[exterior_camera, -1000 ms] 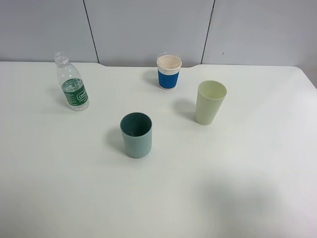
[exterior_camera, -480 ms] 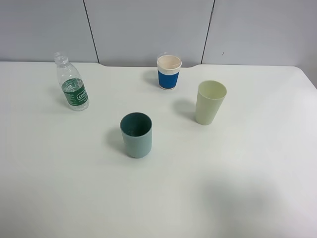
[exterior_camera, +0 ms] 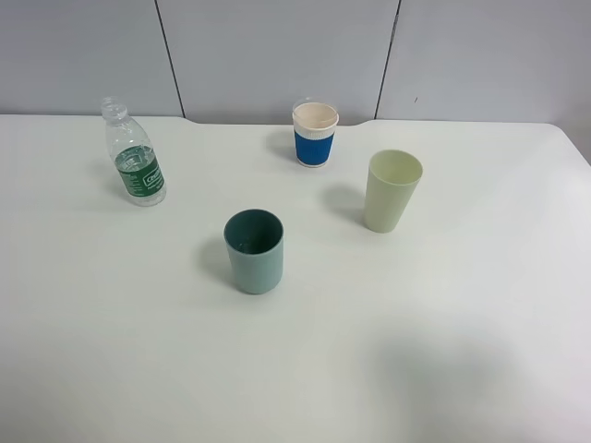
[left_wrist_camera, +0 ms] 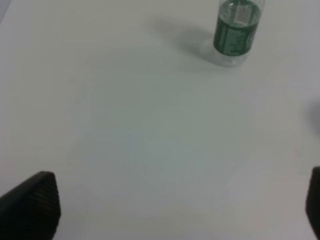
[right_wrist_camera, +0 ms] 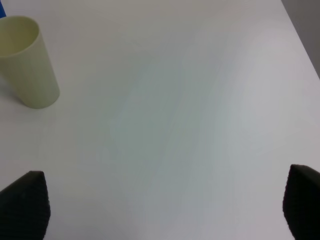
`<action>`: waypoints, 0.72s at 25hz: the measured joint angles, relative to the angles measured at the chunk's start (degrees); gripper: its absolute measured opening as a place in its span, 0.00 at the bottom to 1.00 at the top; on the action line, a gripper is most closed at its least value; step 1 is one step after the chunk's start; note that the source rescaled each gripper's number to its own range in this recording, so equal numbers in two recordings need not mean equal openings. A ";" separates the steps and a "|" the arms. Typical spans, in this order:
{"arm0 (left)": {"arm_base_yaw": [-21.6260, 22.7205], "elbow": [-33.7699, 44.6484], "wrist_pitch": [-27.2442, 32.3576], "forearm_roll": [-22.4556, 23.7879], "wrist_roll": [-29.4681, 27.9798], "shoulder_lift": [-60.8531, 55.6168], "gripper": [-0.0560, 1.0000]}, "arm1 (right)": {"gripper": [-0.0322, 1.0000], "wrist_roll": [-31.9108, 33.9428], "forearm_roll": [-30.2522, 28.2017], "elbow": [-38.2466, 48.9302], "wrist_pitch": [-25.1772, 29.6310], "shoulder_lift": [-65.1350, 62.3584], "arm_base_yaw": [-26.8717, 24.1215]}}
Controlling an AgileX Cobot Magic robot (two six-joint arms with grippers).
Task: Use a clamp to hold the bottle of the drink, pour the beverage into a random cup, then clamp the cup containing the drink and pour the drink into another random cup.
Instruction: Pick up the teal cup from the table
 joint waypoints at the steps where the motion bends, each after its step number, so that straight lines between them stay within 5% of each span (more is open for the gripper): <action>1: 0.00 0.00 0.00 0.00 0.00 0.00 1.00 | 0.78 0.00 0.00 0.00 0.00 0.00 0.11; 18: 0.00 0.00 0.04 0.00 0.00 0.00 1.00 | 0.78 0.60 -0.06 0.00 0.00 0.00 0.58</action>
